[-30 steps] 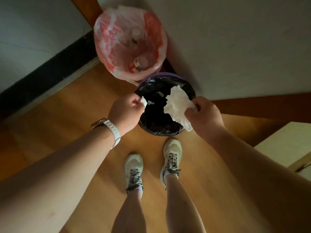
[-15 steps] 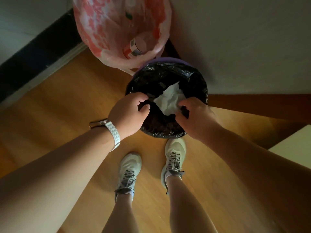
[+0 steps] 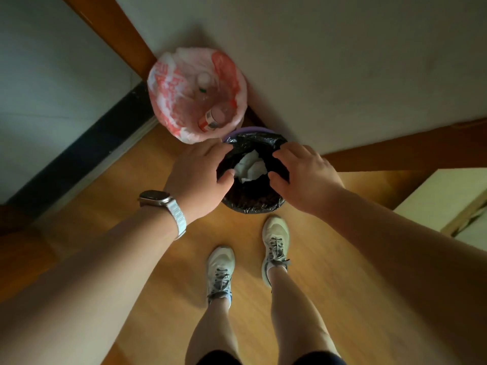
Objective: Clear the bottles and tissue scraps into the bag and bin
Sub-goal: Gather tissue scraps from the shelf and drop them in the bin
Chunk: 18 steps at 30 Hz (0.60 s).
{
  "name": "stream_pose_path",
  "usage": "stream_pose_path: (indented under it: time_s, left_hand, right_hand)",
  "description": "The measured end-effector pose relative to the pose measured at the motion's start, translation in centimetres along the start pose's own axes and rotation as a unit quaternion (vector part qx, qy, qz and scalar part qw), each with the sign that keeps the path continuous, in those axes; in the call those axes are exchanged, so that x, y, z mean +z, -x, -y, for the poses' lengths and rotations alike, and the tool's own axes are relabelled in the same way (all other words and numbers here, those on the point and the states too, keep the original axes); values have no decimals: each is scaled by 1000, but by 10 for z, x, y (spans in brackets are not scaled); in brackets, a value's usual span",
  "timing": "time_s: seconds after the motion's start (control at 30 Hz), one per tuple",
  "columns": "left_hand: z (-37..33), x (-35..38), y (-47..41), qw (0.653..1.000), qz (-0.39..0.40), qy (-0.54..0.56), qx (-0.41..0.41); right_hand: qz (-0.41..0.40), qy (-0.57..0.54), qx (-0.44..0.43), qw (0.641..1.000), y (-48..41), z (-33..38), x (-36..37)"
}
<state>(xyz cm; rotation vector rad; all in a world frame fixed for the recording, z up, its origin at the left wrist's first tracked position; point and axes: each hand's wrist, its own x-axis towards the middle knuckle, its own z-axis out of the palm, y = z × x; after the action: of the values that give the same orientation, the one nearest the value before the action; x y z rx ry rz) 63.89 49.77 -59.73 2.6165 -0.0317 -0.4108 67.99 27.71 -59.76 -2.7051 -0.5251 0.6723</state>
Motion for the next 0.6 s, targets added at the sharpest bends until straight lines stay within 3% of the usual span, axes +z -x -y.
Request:
stream_pose_path:
  time_s: [0.47, 0.6]
  left_hand:
    - [-97, -203, 117, 982, -65, -137, 116]
    - [-133, -244, 130, 972, -78, -140, 170]
  right_hand:
    - [-87, 129, -12, 988, 151, 120, -190]
    - [-116, 154, 37, 981, 202, 142, -231]
